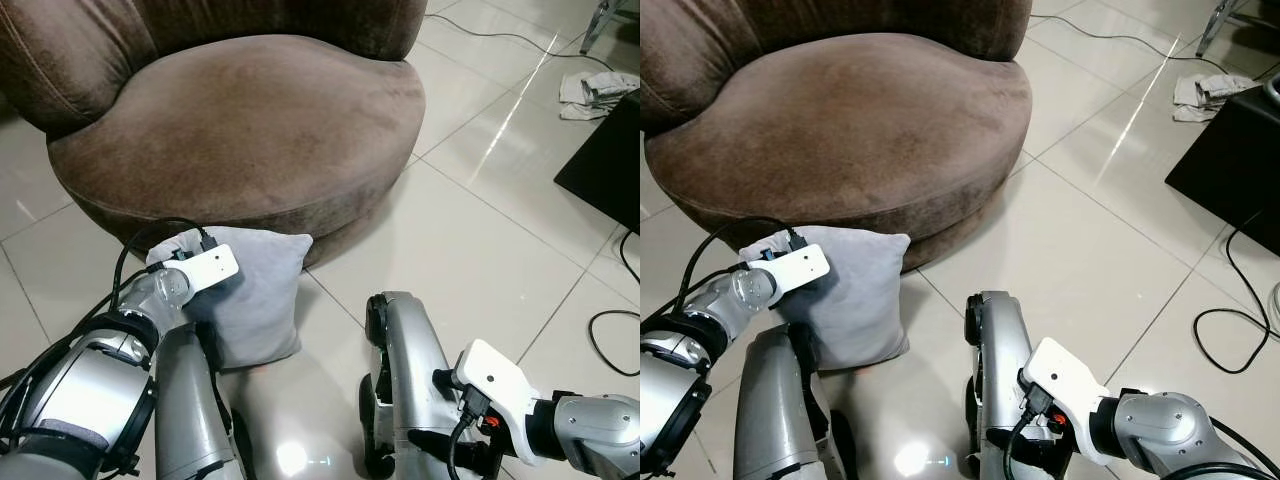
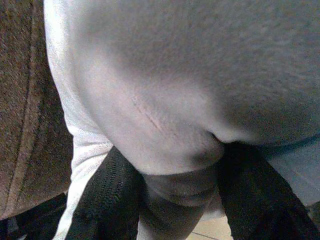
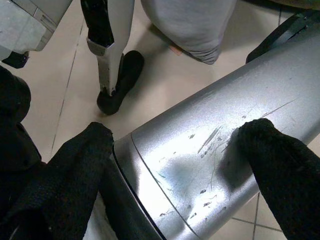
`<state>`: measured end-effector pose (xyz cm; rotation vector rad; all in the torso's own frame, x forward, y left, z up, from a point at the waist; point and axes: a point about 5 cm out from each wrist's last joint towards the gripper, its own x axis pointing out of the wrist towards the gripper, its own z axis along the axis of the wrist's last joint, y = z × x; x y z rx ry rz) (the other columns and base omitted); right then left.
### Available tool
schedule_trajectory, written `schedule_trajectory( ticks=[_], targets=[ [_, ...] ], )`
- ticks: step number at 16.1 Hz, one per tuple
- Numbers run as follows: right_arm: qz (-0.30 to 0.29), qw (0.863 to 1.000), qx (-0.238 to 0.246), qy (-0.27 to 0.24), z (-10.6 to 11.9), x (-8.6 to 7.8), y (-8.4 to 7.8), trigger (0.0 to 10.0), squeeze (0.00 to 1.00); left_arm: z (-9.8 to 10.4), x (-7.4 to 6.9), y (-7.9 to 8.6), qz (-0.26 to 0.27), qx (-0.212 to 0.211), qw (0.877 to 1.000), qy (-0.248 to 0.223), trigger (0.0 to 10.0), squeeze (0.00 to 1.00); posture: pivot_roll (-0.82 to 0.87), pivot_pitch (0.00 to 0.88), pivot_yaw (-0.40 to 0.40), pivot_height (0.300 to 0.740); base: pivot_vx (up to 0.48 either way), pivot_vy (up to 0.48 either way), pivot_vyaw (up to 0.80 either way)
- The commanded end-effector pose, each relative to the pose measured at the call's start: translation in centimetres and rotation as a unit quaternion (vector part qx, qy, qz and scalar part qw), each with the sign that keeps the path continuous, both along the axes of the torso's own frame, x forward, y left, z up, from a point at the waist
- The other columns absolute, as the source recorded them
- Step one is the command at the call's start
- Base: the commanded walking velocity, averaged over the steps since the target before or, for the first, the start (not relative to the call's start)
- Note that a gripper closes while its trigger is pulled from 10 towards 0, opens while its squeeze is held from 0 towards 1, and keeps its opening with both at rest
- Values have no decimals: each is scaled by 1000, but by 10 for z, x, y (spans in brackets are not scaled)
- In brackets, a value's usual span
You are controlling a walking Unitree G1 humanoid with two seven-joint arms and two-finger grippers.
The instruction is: Move the pillow to the sofa from floor
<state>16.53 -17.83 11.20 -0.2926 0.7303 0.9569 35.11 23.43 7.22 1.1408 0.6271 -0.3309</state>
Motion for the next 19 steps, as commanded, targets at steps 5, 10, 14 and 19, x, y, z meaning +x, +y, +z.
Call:
schedule_trajectory(
  ticks=[5, 10, 14, 19],
  targets=[
    [-9, 1000, -4, 27, -10, -3, 2, 10000, 0, 2, 1, 0, -2, -14, 1000, 1, 0, 0, -411, 292, -12, 422, 0, 0, 0],
    [-8, 1000, 1, 22, -13, 3, 8, 10000, 0, 6, 1, 7, 6, -17, 1000, -4, 0, 0, -389, 270, -4, 422, 0, 0, 0],
    [-6, 1000, 0, 19, -13, 5, 9, 10000, 0, 5, 0, 7, 7, -19, 1000, -2, 0, 0, -387, 263, -3, 422, 0, 0, 0],
    [-8, 1000, -1, 17, -13, 6, 9, 10000, 0, 4, 0, 8, 7, -14, 1000, -1, 0, 0, -387, 265, 3, 422, 0, 0, 0]
  ],
)
